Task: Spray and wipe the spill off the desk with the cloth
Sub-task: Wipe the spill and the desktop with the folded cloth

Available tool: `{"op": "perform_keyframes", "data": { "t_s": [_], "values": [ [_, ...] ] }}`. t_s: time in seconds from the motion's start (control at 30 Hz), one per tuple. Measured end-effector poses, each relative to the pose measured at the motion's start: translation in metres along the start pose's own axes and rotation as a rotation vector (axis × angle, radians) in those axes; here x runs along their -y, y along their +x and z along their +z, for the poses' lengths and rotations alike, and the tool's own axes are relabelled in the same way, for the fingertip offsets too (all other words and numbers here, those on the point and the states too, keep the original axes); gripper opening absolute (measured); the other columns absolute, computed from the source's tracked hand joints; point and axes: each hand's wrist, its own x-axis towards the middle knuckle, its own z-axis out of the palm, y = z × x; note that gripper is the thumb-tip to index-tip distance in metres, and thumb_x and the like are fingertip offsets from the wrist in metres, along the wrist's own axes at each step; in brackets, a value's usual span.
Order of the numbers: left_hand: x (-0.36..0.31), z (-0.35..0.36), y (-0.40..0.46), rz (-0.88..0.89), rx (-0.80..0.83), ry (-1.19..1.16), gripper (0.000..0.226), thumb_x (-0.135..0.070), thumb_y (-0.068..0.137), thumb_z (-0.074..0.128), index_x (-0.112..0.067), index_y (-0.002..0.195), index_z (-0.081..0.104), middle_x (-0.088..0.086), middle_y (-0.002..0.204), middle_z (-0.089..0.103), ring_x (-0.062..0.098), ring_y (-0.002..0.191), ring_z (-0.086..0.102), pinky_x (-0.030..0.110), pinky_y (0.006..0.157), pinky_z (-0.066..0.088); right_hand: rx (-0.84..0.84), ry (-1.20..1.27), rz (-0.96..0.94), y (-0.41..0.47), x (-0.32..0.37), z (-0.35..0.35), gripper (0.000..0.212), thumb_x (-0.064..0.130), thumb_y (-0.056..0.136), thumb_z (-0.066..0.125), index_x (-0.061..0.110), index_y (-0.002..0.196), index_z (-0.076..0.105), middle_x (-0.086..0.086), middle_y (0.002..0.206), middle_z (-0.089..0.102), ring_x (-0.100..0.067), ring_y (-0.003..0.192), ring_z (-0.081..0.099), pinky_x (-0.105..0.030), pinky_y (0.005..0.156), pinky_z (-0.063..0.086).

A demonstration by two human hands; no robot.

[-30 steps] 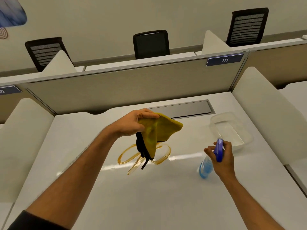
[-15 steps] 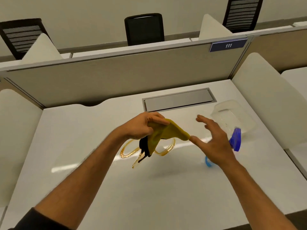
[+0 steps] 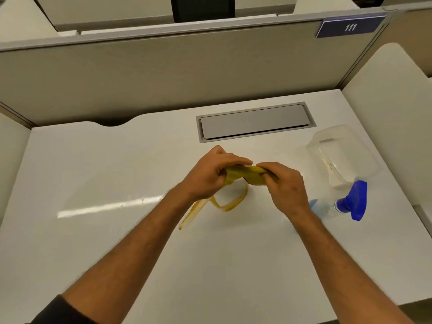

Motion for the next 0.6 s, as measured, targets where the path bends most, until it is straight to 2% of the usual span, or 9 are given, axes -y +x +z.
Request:
{"op": "perform_keyframes", "data": {
  "t_s": [0.1,0.2,0.27,0.33,0.43,0.5,0.6],
  "values": [
    [0.015,0.025,-0.008,0.084,0.061,0.075,0.054,0.006,0.091,0.055,-0.032,0.127,0.068,-0.006,0.112,0.071,0.012,0.096,0.047,0.026,0.077,0.046,-0.014,-0.122,-0.046,-0.03,-0.022,0.019,0.026,0.005,0.088,0.072,0.004,0.114,0.073,-0.014,0.114,0.074,-0.033,0.102,0.069,-0.045,0.09,0.057],
    [0.038,0.055,-0.036,0.079,0.236,0.096,0.05,0.006,0.087,0.054,-0.022,0.126,0.069,-0.002,0.12,0.071,0.022,0.109,0.057,0.036,0.094,0.048,0.223,-0.129,0.134,-0.067,-0.048,0.045,0.03,0.002,0.089,0.07,0.004,0.119,0.07,-0.016,0.125,0.069,-0.036,0.116,0.064,-0.046,0.1,0.052],
    [0.06,0.068,-0.064,-0.011,0.291,0.084,0.044,-0.007,0.092,0.06,-0.023,0.133,0.065,-0.003,0.132,0.065,0.018,0.123,0.055,0.029,0.105,0.043,0.354,-0.111,0.279,-0.089,-0.06,0.062,0.03,0.008,0.092,0.067,0.007,0.121,0.069,-0.015,0.129,0.066,-0.035,0.119,0.062,-0.041,0.099,0.049],
    [0.088,0.069,-0.09,-0.147,0.228,0.086,0.045,-0.027,0.095,0.063,-0.03,0.139,0.057,-0.008,0.141,0.058,0.011,0.131,0.049,0.028,0.11,0.04,0.323,-0.072,0.379,-0.096,-0.068,0.076,0.036,0.019,0.094,0.067,0.012,0.129,0.063,-0.012,0.135,0.062,-0.032,0.124,0.057,-0.04,0.1,0.047],
    [0.139,0.046,-0.122,-0.375,-0.016,0.128,0.052,-0.045,0.097,0.056,-0.029,0.147,0.048,-0.006,0.152,0.049,0.015,0.142,0.042,0.031,0.116,0.033,0.249,-0.055,0.426,-0.08,-0.075,0.1,0.066,0.04,0.094,0.064,0.02,0.151,0.036,-0.009,0.157,0.039,-0.031,0.142,0.038,-0.046,0.112,0.039],
    [0.178,0.022,-0.147,-0.498,-0.122,0.192,0.059,-0.05,0.1,0.045,-0.024,0.152,0.041,-0.003,0.16,0.04,0.017,0.15,0.032,0.031,0.119,0.024,0.295,-0.197,0.381,-0.067,-0.08,0.121,0.091,0.059,0.088,0.06,0.023,0.158,0.014,-0.01,0.166,0.018,-0.035,0.151,0.02,-0.055,0.119,0.025],
    [0.231,-0.007,-0.182,-0.549,-0.161,0.331,0.068,-0.052,0.101,0.032,-0.015,0.158,0.028,0.001,0.166,0.023,0.023,0.155,0.017,0.042,0.124,0.017,0.374,-0.422,0.378,-0.057,-0.084,0.152,0.112,0.088,0.074,0.041,0.034,0.157,-0.012,-0.007,0.169,-0.008,-0.043,0.152,-0.002,-0.067,0.117,0.006]
  ]
}}
